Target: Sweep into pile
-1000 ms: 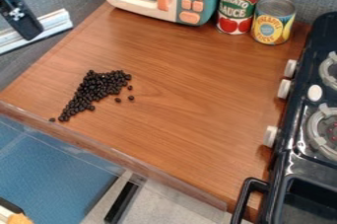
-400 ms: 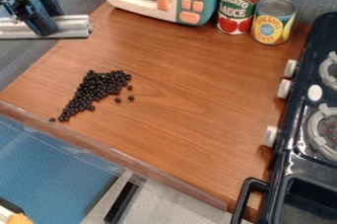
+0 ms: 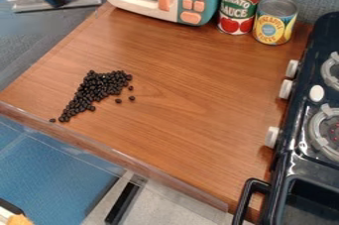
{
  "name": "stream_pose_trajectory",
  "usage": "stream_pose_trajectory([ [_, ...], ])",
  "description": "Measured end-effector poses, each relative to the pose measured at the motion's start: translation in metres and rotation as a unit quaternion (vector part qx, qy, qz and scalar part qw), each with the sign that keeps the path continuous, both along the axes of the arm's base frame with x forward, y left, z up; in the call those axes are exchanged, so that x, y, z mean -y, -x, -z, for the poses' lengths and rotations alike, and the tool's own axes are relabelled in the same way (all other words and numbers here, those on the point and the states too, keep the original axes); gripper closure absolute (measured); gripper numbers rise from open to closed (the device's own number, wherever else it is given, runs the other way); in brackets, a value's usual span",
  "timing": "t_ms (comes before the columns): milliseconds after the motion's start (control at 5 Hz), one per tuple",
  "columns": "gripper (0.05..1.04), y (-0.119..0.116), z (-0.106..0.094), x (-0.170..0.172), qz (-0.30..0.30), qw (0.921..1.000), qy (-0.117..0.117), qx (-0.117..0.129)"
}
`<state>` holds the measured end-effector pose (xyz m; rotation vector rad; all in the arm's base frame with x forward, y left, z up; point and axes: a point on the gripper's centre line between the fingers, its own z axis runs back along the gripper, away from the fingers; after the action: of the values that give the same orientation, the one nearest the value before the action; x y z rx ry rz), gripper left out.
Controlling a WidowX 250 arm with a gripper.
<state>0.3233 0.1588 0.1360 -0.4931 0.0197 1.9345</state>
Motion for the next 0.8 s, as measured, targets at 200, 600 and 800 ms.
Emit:
stream_pose_trajectory([
  [200, 0.710, -0.025, 0.008, 0.005, -0.010, 0.9999, -0.003, 0.003],
  [600, 0.710, -0.067, 0.064, 0.039, 0.005, 0.9987, -0.037, -0.034],
  [800, 0.710, -0.073, 0.089, 0.043, -0.003, 0.9978, -0.057, -0.034],
])
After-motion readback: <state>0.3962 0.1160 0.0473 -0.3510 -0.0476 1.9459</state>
